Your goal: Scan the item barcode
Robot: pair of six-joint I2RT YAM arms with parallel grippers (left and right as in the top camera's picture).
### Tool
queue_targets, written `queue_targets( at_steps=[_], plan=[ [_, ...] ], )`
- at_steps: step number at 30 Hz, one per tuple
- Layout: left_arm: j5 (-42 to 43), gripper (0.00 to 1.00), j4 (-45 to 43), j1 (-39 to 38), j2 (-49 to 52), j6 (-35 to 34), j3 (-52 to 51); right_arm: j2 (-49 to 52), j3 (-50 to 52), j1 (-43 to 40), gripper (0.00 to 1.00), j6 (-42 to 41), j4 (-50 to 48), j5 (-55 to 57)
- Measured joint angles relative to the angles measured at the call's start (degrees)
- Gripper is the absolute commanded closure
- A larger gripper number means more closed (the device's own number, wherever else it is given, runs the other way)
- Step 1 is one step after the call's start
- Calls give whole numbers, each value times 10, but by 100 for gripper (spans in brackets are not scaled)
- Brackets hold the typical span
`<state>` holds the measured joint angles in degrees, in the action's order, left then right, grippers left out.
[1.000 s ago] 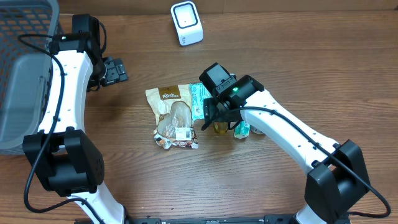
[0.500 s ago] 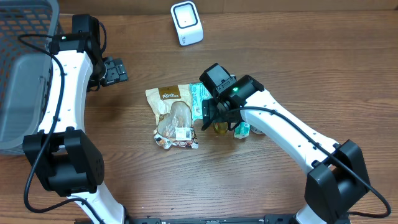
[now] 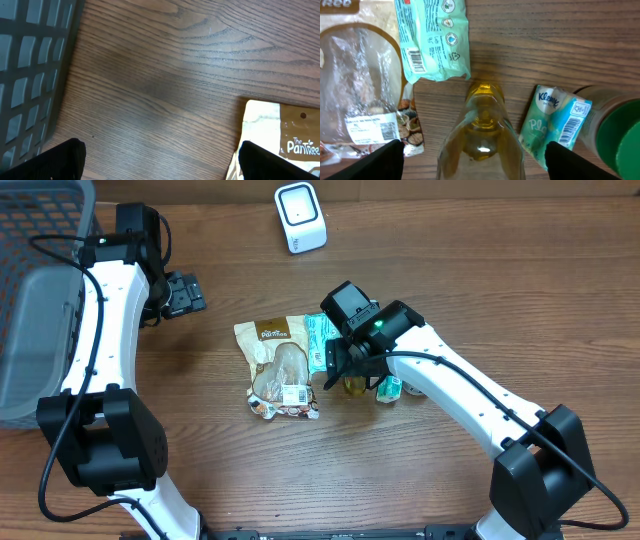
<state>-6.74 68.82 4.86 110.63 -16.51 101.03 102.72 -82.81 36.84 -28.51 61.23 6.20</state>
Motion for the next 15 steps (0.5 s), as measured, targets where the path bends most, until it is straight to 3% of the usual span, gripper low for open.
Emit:
queue_targets(
  at_steps=[9,15],
  plan=[
    [0,1,0,0,0,0,0,1,-94,0,5,23,44,0],
    [0,0,0,0,0,0,0,1,-187,-15,20,45,42,-2]
  ],
)
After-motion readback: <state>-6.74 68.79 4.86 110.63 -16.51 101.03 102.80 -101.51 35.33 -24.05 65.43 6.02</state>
